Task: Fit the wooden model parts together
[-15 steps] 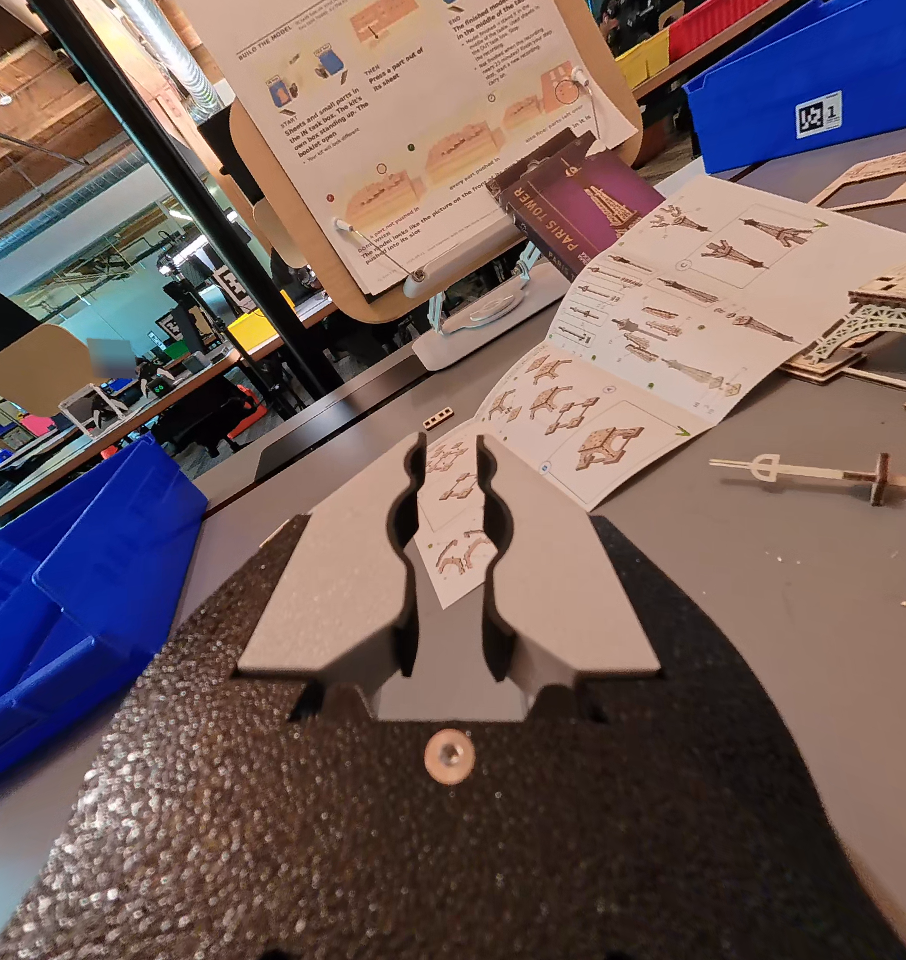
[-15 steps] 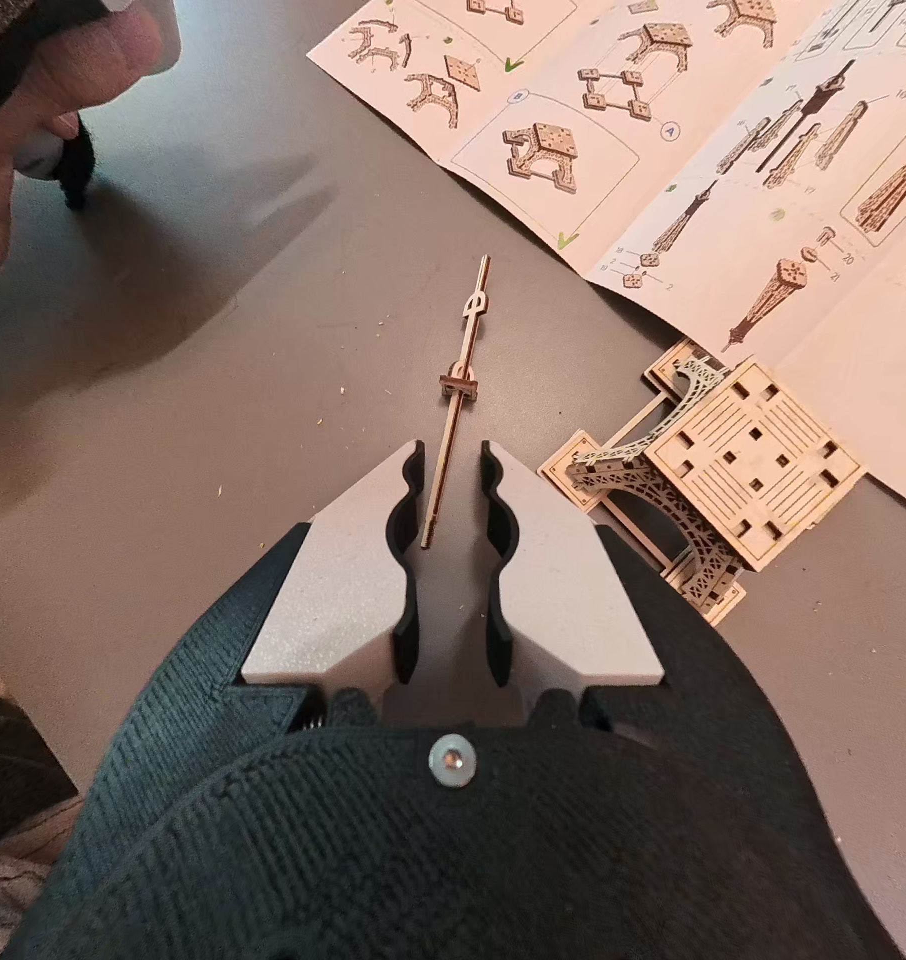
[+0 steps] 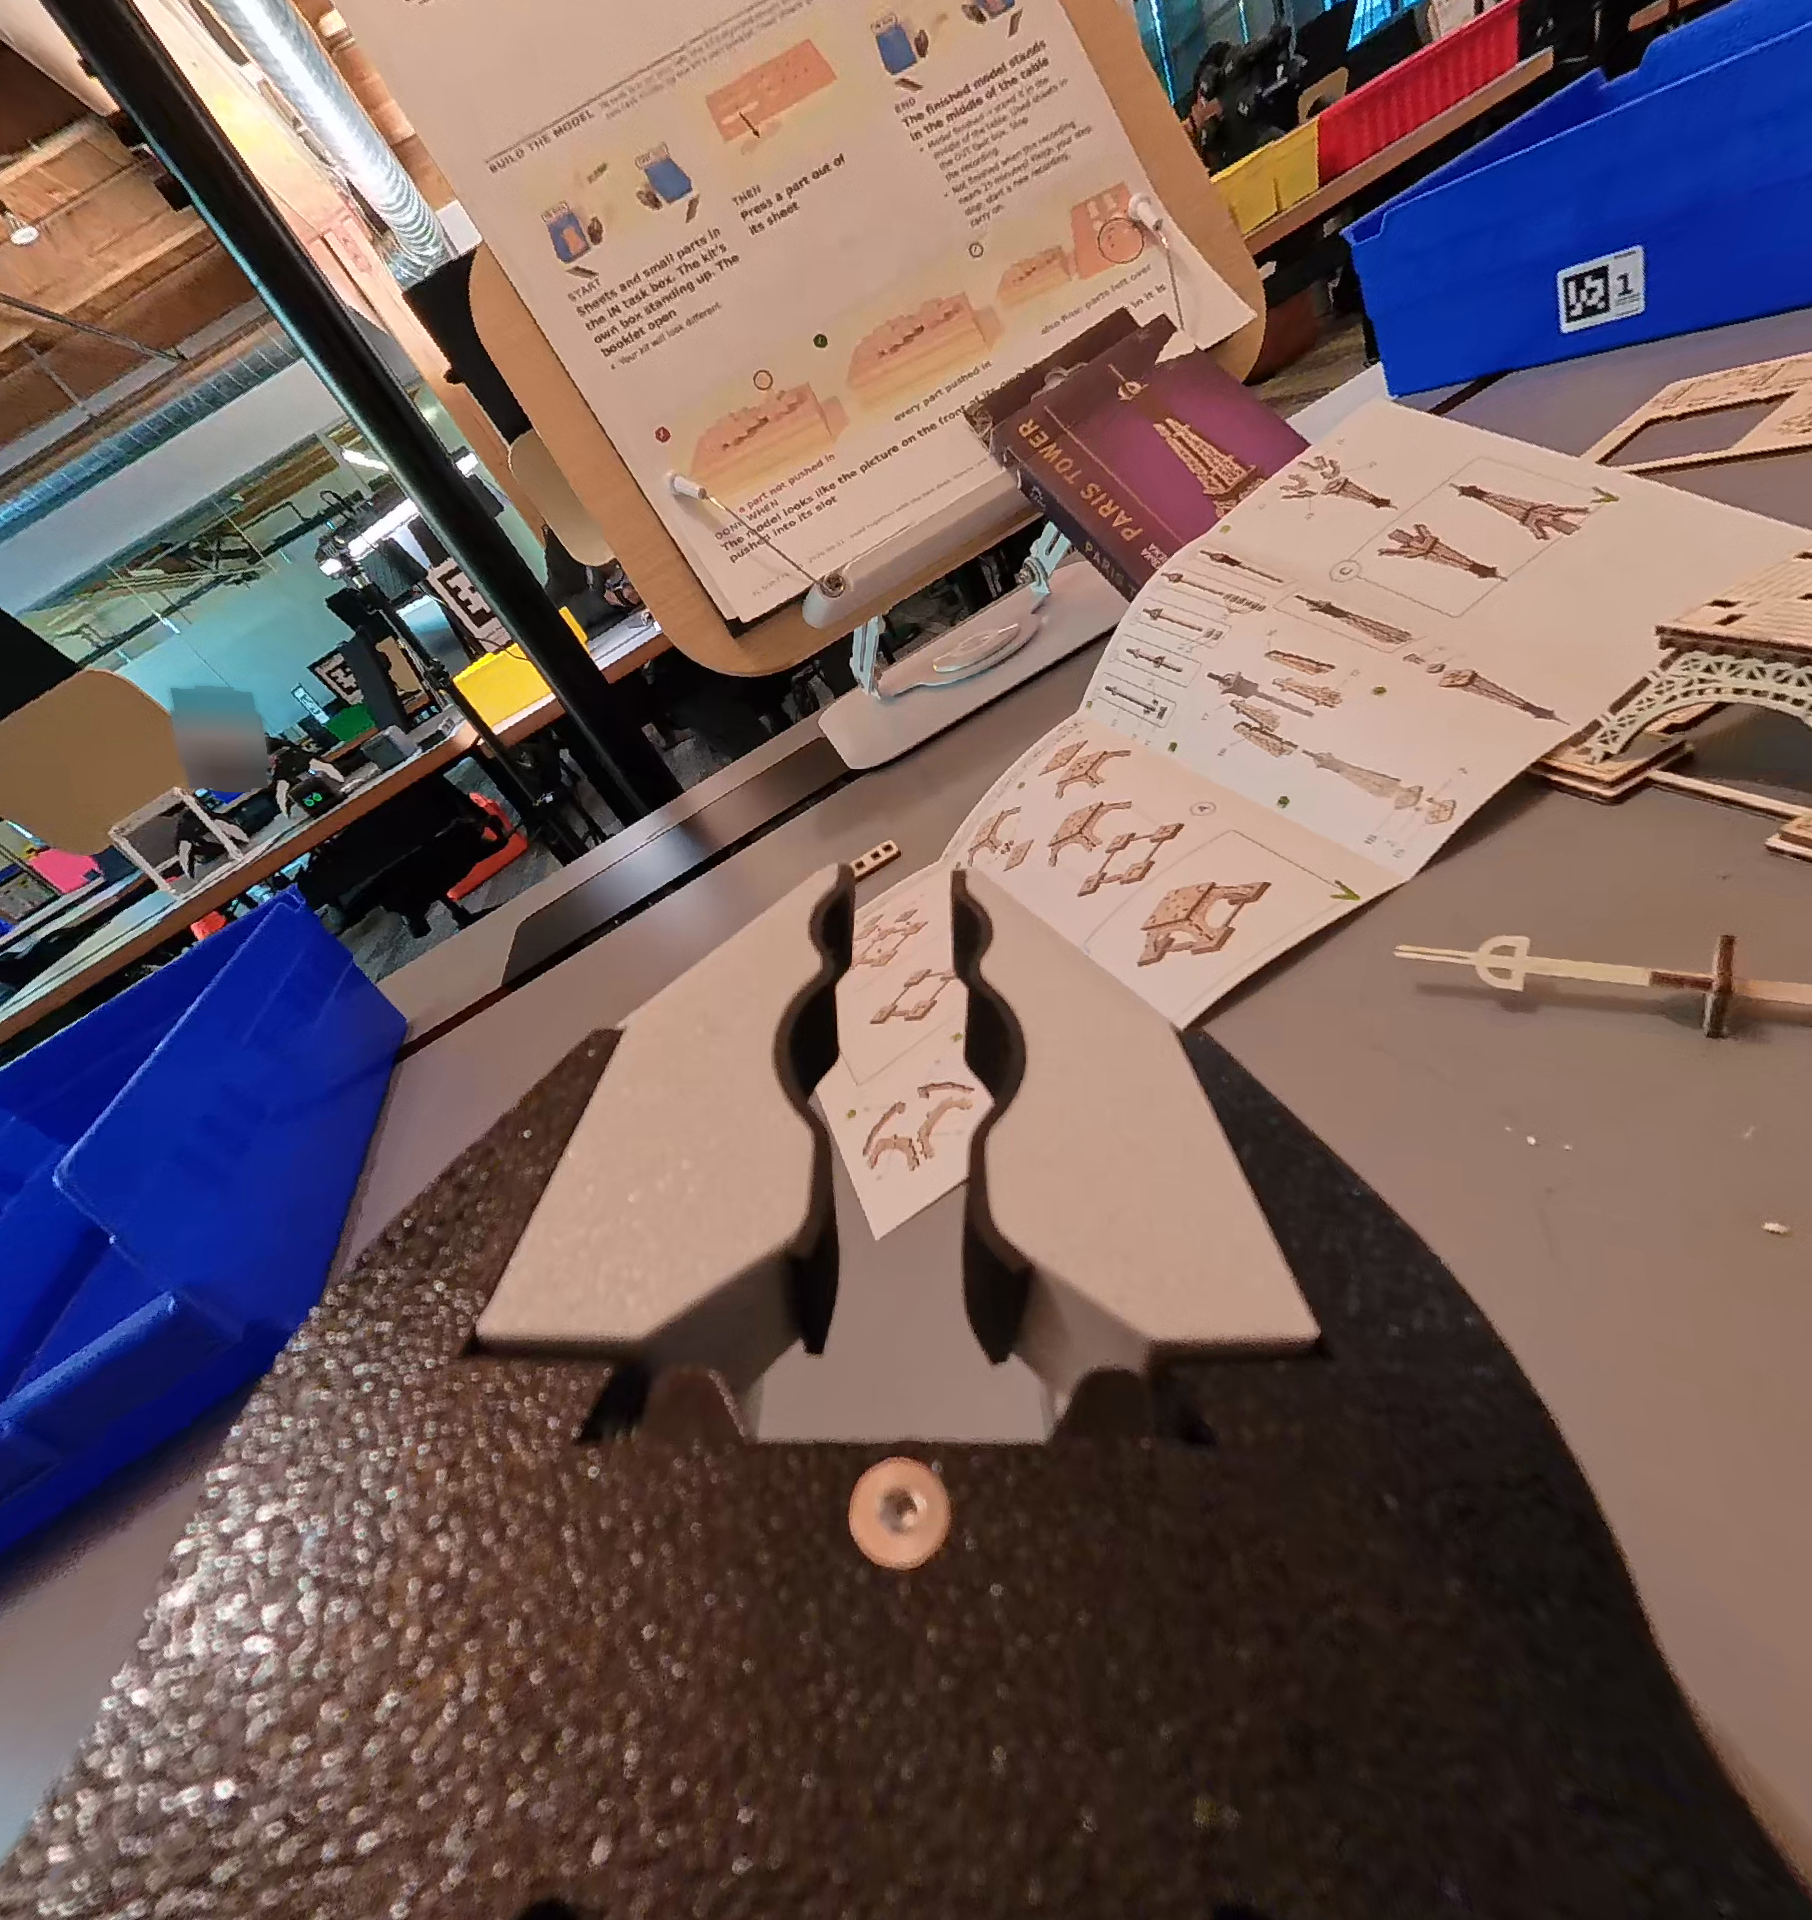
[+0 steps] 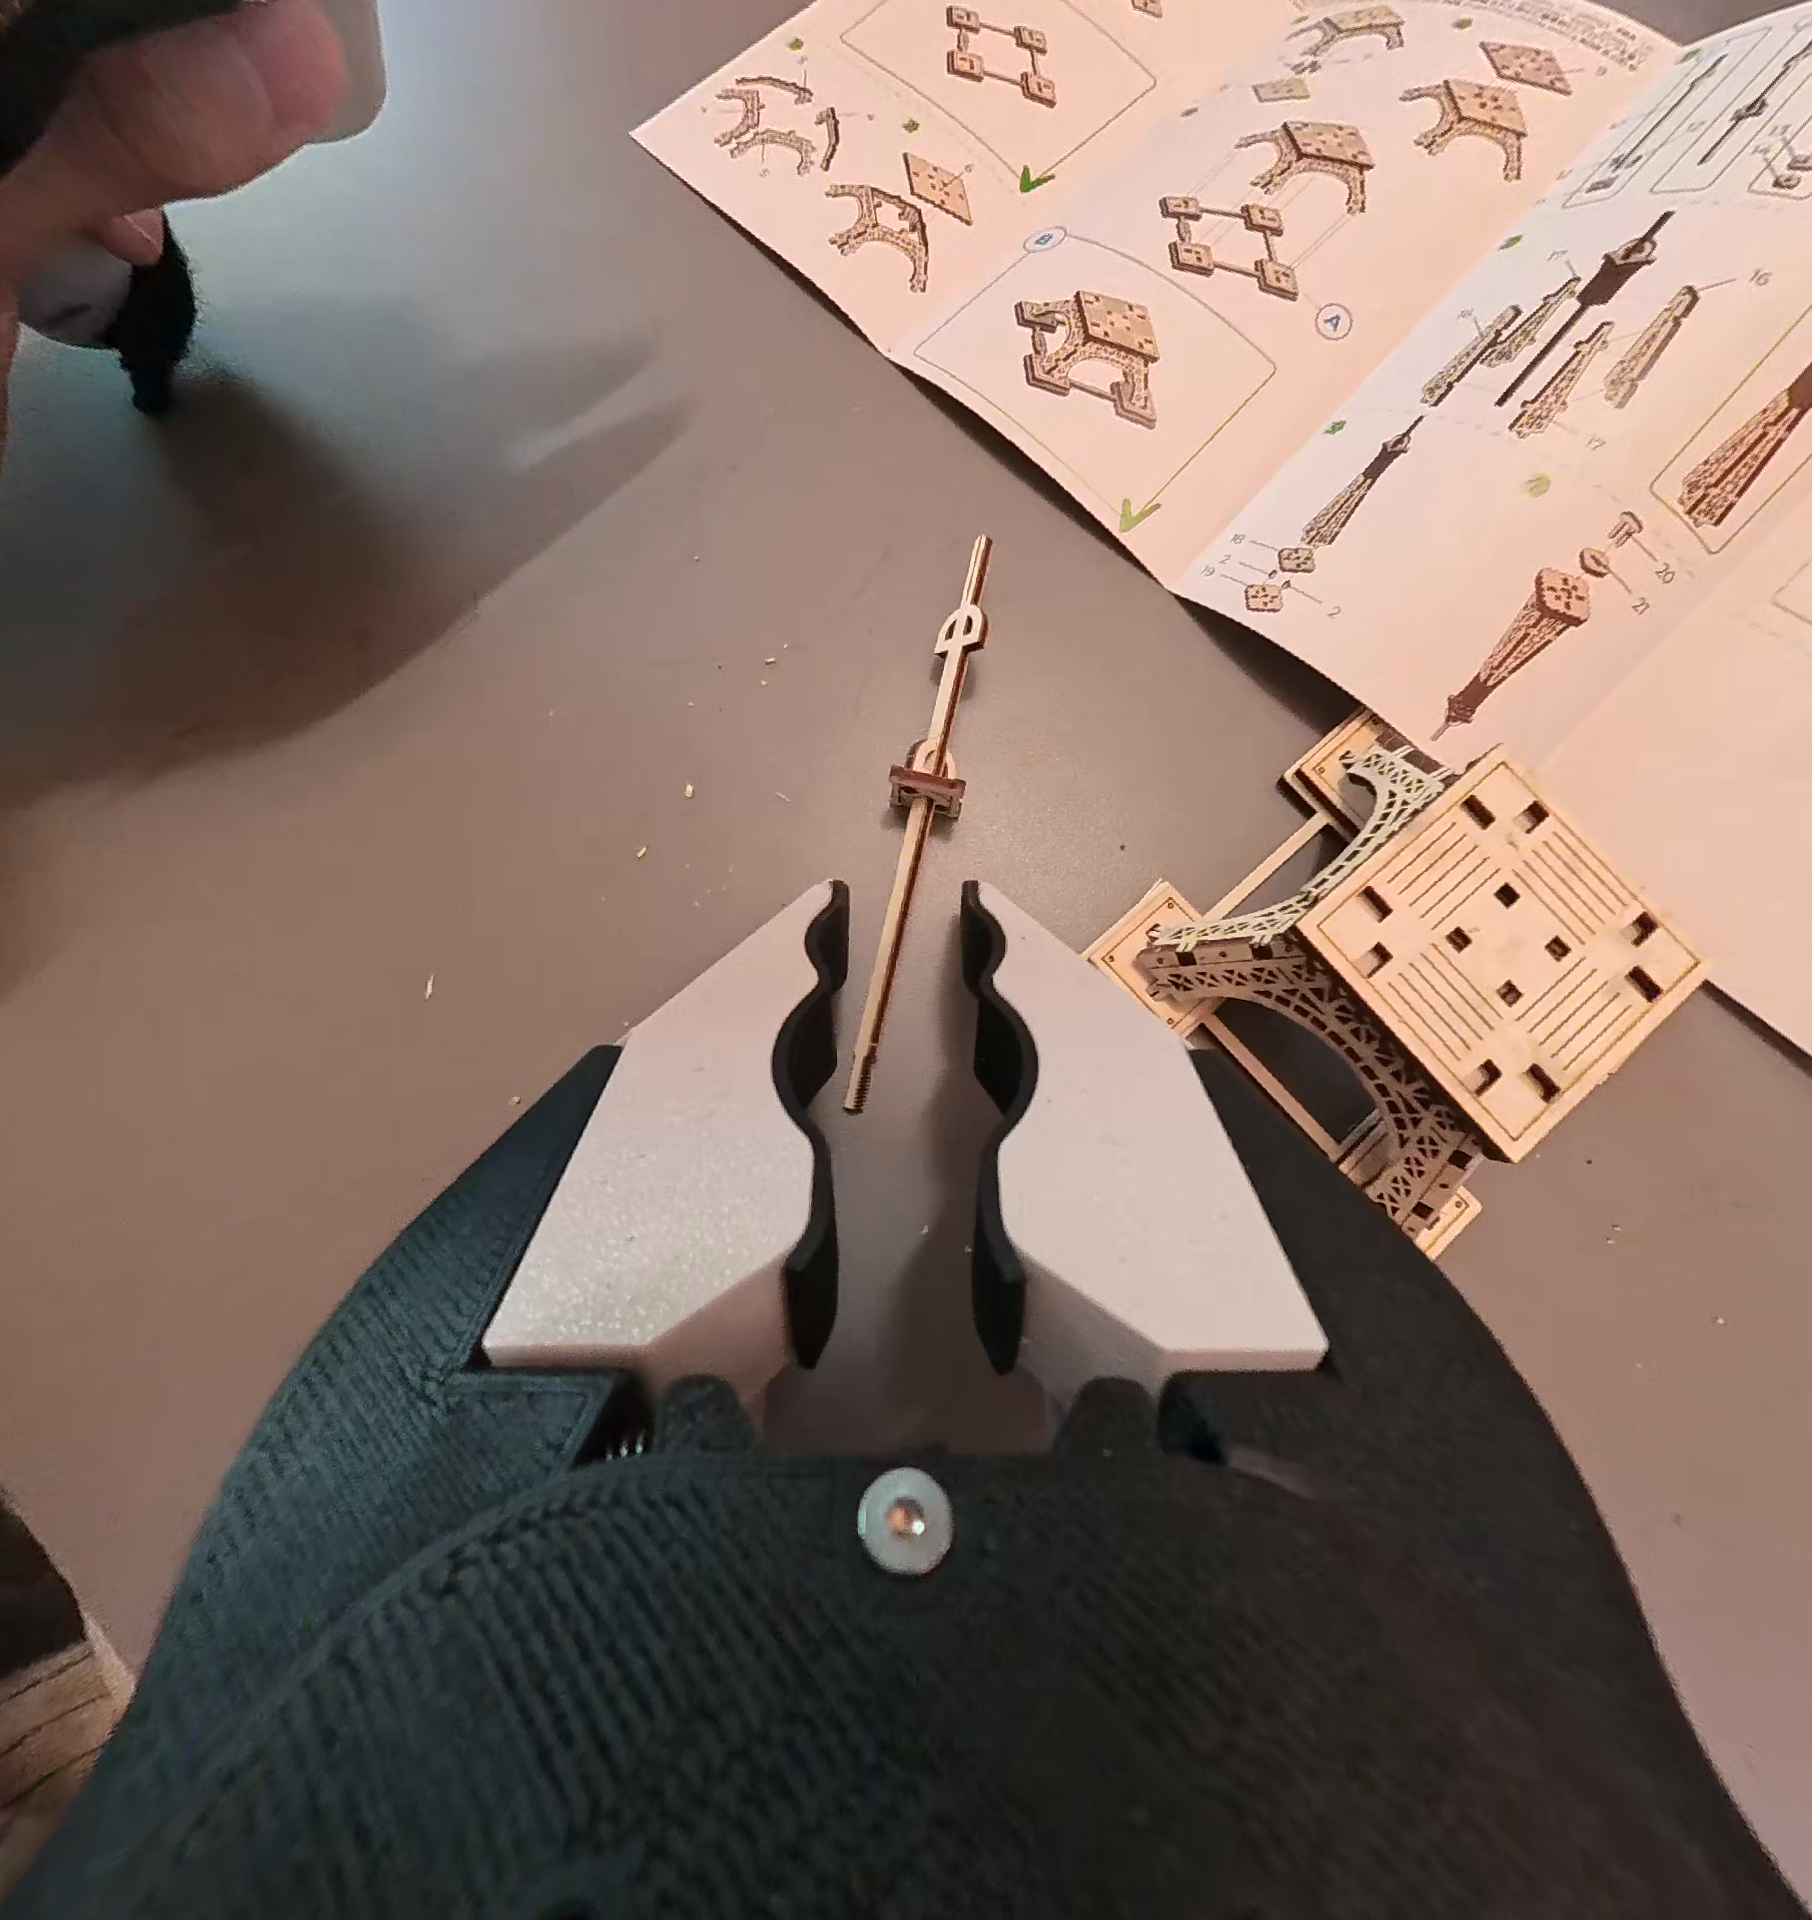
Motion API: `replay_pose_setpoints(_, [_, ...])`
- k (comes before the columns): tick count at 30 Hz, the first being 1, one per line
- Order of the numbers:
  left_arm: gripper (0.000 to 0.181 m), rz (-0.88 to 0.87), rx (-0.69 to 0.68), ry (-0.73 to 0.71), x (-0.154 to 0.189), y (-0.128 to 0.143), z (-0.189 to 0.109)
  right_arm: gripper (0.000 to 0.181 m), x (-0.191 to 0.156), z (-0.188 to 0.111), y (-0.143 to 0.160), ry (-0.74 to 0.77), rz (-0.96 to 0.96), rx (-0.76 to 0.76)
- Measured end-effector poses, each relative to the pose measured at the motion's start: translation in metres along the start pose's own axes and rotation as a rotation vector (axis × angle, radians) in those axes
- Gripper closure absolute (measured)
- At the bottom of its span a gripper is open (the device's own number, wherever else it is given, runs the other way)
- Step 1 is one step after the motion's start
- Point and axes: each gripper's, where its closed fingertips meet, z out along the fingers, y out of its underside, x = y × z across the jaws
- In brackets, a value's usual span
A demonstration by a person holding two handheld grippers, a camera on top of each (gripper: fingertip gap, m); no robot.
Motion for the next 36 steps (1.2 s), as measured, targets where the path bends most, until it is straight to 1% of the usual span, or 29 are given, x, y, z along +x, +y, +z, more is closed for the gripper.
replay_pose_setpoints(4, [0.166,-0.009,0.012,-0.001,0.0,-0.003,-0.001,0.162,0.0,-0.002,0.0,0.005,-0.005,0.009])
replay_pose_setpoints(8, [0.166,0.004,0.019,-0.004,0.001,-0.005,-0.001,0.161,0.004,-0.011,-0.003,0.031,-0.031,0.033])
replay_pose_setpoints(12, [0.166,0.006,0.016,-0.006,0.0,-0.004,-0.001,0.161,0.02,-0.03,-0.005,0.091,-0.042,0.066])
replay_pose_setpoints(15, [0.166,0.009,0.008,-0.003,0.001,-0.002,-0.001,0.16,0.045,-0.054,-0.002,0.171,-0.033,0.091])
replay_pose_setpoints(18, [0.166,0.019,-0.002,-0.004,0.001,0.0,0.0,0.158,0.081,-0.084,0.012,0.276,0.004,0.087])
replay_pose_setpoints(22, [0.166,0.029,-0.005,0.0,0.004,0.0,0.001,0.155,0.129,-0.123,0.039,0.404,0.07,0.087])
replay_pose_setpoints(26, [0.166,0.09,-0.024,-0.003,0.008,0.001,0.002,0.153,0.164,-0.151,0.062,0.482,0.119,0.098])
replay_pose_setpoints(28, [0.166,0.123,-0.036,-0.002,0.011,0.002,0.003,0.152,0.175,-0.155,0.065,0.487,0.09,0.11])
replay_pose_setpoints(32, [0.166,0.209,-0.053,-0.008,0.017,0.0,0.005,0.15,0.182,-0.151,0.074,0.407,-0.034,0.08])
replay_pose_setpoints(34, [0.166,0.266,-0.056,-0.015,0.021,-0.003,0.005,0.149,0.195,-0.159,0.088,0.404,-0.084,0.033])
replay_pose_setpoints(36, [0.166,0.301,-0.05,-0.013,0.026,-0.006,0.006,0.149,0.215,-0.175,0.102,0.424,-0.085,0.002])
